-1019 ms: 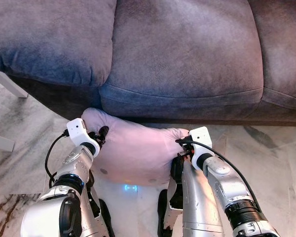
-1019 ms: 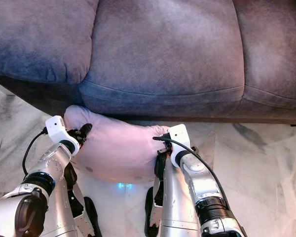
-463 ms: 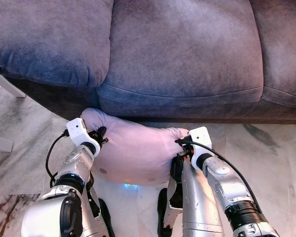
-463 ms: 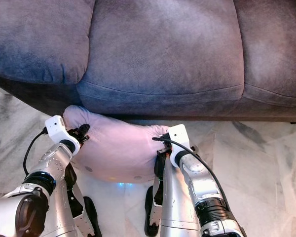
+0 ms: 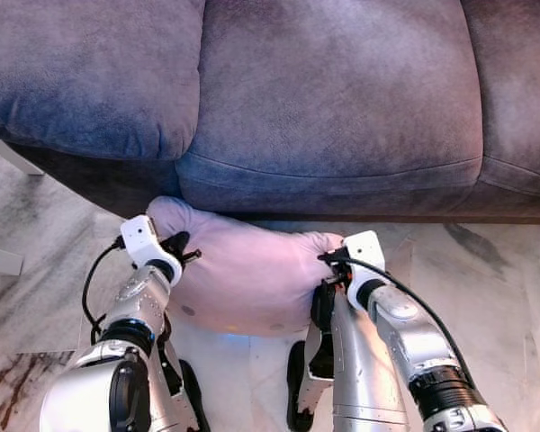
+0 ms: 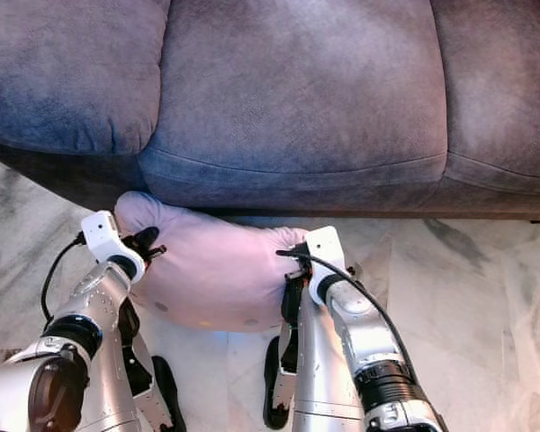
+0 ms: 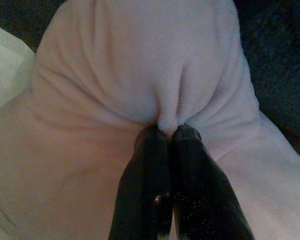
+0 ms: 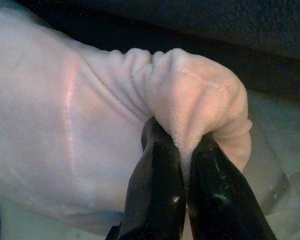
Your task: Move the pillow to the sofa from floor
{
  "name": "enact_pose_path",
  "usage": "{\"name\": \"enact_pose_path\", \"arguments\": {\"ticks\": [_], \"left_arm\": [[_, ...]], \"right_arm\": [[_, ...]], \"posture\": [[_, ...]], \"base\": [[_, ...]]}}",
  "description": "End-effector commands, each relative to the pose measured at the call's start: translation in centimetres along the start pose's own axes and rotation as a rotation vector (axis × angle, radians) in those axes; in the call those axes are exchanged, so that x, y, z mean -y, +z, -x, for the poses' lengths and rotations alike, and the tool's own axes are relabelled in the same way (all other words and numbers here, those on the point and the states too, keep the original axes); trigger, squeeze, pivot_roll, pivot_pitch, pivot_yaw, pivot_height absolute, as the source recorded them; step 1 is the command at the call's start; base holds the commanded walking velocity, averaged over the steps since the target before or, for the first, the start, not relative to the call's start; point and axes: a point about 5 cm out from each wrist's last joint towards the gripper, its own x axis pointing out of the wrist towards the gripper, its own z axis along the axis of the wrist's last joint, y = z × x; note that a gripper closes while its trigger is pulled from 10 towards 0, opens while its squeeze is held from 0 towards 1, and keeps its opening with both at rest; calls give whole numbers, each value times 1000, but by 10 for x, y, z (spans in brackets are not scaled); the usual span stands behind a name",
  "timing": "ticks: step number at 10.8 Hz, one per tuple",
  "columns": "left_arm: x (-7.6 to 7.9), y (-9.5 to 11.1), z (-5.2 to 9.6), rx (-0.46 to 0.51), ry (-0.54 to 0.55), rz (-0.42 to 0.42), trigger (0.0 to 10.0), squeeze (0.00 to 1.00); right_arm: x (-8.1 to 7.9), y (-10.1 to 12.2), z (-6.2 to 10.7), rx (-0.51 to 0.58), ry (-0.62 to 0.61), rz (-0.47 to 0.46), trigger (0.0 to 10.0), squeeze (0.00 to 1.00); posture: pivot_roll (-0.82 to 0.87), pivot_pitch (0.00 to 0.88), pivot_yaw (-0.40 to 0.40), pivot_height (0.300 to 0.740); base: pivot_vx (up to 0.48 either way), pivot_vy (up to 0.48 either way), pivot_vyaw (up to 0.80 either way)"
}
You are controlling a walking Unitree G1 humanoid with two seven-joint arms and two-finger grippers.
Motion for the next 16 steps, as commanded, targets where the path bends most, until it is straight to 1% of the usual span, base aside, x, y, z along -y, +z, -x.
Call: {"name": "enact_pose_path", "arguments": {"ticks": [1,2,3,4,5,6,7,8,9,10,11,12,13,14,15,16], "left_arm": [[-14,-12,7,-22,55,-19,0,0],[-19,-10,11,31,78,-36,0,0],[-20,-4,14,103,75,-92,10000,0],[-27,3,22,192,95,-90,10000,0],[-37,4,34,242,131,-98,10000,0],[-45,8,42,277,162,-93,10000,0],[-47,10,47,297,178,-106,10000,0],[-48,17,55,343,193,-139,10000,0],[-46,27,63,407,203,-163,10000,0],[-42,40,73,490,207,-191,10000,0],[-37,50,80,555,208,-242,10000,0],[-31,54,83,579,192,-293,10000,0],[-14,51,83,568,122,-403,10000,0],[-6,49,84,566,88,-454,10000,0],[0,50,89,575,74,-500,10000,0],[5,48,95,567,40,-603,10000,0]], "right_arm": [[-1,-21,3,-69,-9,-21,10000,0],[-5,-18,-1,-58,-6,-26,10000,0],[-8,-16,-4,-51,-4,-21,10000,0],[-10,-14,-7,-44,-2,-20,10000,0],[-11,-16,-9,-45,-3,-18,10000,0],[-13,-17,-11,-49,-2,-18,10000,0],[-15,-18,-13,-50,0,-16,10000,0],[-14,-19,-15,-50,-7,-12,10000,0],[-12,-17,-17,-37,-36,-4,10000,0],[-7,-8,-18,24,-92,-23,10000,0],[-5,10,-19,134,-130,-74,10000,0],[-7,25,-20,224,-143,-63,10000,0],[-10,40,-18,334,-157,-46,10000,0],[-11,44,-16,388,-166,-56,10000,0],[-9,45,-10,445,-200,-57,10000,0],[-8,45,-2,488,-216,-12,10000,0]], "posture": [[48,490,-143,470],[57,478,-136,470],[66,454,-120,470],[75,435,-111,470],[96,399,-98,470],[112,360,-87,470],[121,341,-81,470],[139,306,-70,470],[147,269,-63,470],[155,249,-59,470],[157,217,-48,470],[155,203,-42,470],[155,167,-40,470],[155,154,-39,470],[154,143,-40,470],[154,134,-36,470]], "base": [[0,0,0],[0,0,0],[0,0,0],[0,0,0],[0,0,0],[0,0,0],[0,0,0],[0,0,0],[0,0,0],[0,0,0],[0,0,0],[0,0,0],[0,0,0],[0,0,0],[0,0,0],[0,0,0]]}}
